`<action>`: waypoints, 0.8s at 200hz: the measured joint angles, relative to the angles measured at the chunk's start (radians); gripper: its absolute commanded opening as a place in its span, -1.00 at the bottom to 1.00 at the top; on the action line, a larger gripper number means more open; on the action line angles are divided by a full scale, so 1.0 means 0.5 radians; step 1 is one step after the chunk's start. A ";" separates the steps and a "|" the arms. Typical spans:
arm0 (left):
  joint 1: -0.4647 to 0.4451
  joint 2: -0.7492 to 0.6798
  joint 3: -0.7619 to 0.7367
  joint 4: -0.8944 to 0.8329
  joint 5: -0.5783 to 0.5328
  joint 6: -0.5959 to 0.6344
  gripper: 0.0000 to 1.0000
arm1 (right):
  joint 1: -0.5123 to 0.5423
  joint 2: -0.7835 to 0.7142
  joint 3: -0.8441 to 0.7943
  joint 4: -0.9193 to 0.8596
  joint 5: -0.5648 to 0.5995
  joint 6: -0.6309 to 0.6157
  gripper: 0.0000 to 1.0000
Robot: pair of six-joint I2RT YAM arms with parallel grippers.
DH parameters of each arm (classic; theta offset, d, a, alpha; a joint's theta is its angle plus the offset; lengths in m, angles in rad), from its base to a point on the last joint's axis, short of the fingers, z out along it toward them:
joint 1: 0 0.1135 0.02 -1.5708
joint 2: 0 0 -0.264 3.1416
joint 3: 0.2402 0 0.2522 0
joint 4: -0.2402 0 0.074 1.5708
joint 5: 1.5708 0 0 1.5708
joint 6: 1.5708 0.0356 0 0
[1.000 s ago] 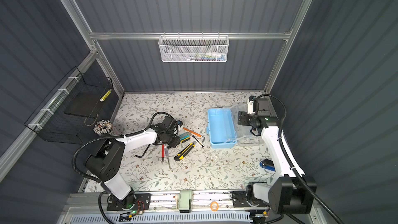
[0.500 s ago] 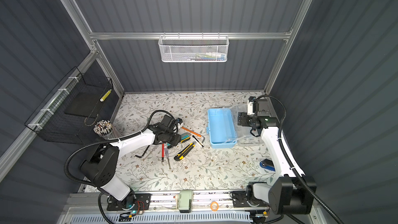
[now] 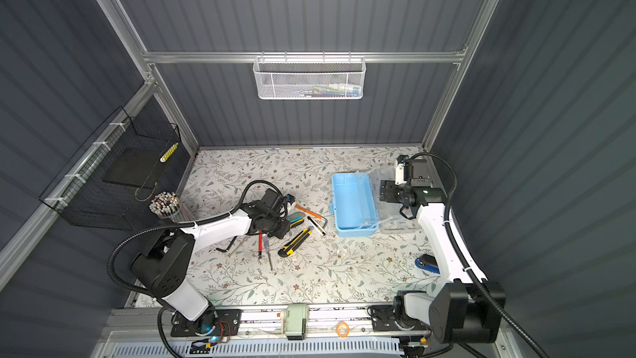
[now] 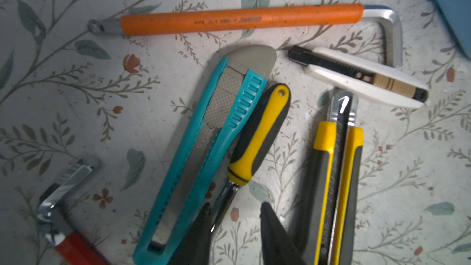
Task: Pack the tool kit
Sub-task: 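Grasp the yellow-black screwdriver with the left gripper and lift it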
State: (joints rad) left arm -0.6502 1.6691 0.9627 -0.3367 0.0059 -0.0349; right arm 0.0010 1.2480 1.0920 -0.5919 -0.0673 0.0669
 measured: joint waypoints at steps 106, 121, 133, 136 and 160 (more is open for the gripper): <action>-0.019 0.110 0.010 0.000 -0.015 0.004 -0.46 | 0.000 0.000 0.000 0.000 -0.001 -0.005 0.65; -0.038 0.124 0.023 0.001 -0.012 0.003 -0.48 | 0.000 0.000 0.000 0.000 -0.001 -0.010 0.65; -0.050 0.139 0.038 0.001 -0.011 0.002 -0.49 | 0.000 0.000 0.000 0.000 -0.001 -0.014 0.65; -0.050 0.144 0.044 0.002 -0.008 0.002 -0.50 | 0.000 0.000 0.000 0.000 -0.001 -0.014 0.65; -0.058 0.178 0.085 0.000 0.013 -0.002 -0.59 | 0.000 0.000 0.000 0.000 -0.001 -0.014 0.65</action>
State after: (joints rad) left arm -0.6792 1.7580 1.0050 -0.3367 0.0124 -0.0360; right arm 0.0010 1.2480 1.0920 -0.5919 -0.0677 0.0597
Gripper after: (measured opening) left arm 0.233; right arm 0.825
